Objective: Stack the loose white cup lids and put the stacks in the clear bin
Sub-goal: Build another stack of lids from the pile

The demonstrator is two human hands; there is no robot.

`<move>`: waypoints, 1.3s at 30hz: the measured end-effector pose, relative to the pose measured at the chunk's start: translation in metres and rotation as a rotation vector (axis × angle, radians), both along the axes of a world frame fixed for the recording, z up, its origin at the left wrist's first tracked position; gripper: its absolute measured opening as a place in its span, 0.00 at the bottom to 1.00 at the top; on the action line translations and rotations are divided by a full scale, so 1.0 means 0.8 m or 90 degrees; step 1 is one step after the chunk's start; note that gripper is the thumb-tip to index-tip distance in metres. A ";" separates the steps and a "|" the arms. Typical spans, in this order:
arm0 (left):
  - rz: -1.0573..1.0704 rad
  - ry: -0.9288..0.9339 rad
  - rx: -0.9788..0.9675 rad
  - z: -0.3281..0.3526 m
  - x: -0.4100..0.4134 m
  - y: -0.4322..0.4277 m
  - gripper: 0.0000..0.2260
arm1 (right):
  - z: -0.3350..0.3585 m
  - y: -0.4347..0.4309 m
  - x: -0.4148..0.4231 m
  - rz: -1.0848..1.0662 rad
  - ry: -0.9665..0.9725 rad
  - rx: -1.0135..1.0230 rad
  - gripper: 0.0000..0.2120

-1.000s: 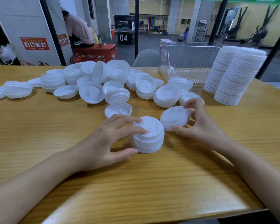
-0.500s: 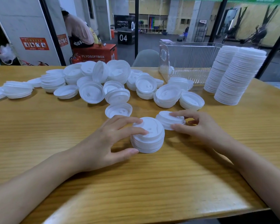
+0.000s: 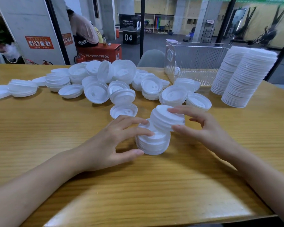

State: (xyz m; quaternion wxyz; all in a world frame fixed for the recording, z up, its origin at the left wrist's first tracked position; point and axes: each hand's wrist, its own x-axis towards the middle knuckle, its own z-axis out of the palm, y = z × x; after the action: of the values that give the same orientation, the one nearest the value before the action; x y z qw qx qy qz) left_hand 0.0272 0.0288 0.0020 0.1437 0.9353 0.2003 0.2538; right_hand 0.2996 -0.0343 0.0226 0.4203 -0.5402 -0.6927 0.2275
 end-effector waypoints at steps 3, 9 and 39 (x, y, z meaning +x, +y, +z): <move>0.017 -0.090 -0.029 0.002 0.004 -0.004 0.18 | -0.002 0.000 -0.003 0.022 -0.001 0.020 0.23; 0.104 -0.175 -0.208 0.007 0.008 0.000 0.31 | -0.004 0.001 -0.016 0.082 -0.019 0.034 0.23; 0.126 -0.134 -0.317 0.012 0.020 -0.003 0.27 | 0.002 0.006 -0.011 -0.035 0.208 0.033 0.16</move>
State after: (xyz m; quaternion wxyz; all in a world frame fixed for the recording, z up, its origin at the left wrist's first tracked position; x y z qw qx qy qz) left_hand 0.0436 0.0261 0.0119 0.3633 0.8158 0.3305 0.3053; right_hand 0.2905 -0.0296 0.0240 0.5470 -0.5037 -0.6060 0.2825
